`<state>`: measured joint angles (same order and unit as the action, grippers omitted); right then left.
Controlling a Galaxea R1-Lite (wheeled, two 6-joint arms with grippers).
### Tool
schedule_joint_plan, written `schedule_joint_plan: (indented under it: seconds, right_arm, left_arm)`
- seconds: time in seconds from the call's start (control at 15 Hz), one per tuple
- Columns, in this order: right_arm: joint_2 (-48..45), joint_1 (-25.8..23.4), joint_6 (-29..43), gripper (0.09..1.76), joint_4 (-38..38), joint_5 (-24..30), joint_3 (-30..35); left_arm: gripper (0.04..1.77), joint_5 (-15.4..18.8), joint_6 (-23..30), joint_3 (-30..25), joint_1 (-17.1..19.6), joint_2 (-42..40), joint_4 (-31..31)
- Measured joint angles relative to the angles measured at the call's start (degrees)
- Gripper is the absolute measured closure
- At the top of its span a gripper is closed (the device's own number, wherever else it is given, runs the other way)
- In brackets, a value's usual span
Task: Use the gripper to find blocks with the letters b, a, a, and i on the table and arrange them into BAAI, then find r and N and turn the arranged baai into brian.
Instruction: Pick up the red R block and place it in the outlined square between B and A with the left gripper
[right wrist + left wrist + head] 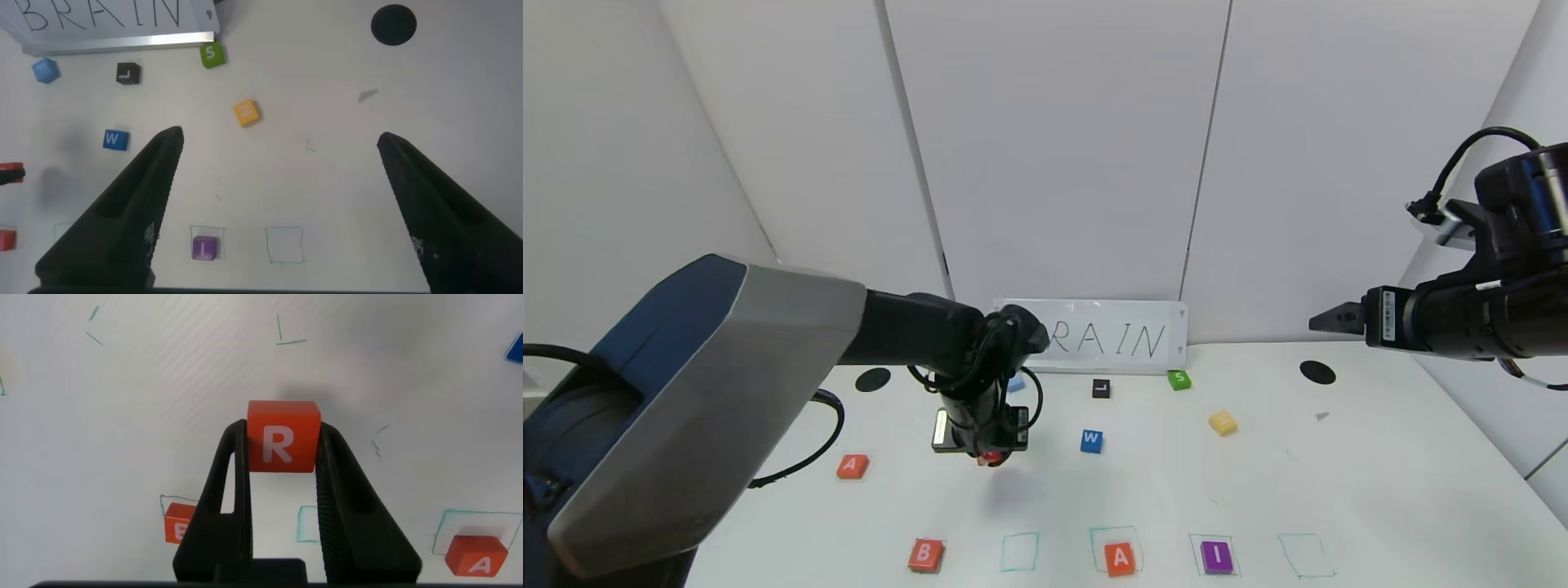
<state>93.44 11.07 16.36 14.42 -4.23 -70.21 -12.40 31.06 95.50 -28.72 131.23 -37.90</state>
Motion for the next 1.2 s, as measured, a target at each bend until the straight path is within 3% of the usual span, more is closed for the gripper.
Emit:
schedule_joint_plan:
  seconds: [0.33,0.6,1.2]
  right_arm:
    - [-0.1,0.0,0.0,0.14,0.0,0.0,0.0]
    - [-0.2,0.0,0.0,0.14,0.0,0.0,0.0]
    - [-0.1,0.1,0.0,0.14,0.0,0.0,0.1]
  left_arm:
    - [1.30,-2.3,0.0,-14.7,-3.6,-5.5,11.7]
    - [1.30,-2.4,0.2,-22.9,-6.4,-7.8,17.9]
    - [1.30,-1.6,2.6,-28.6,-11.5,-7.8,22.1]
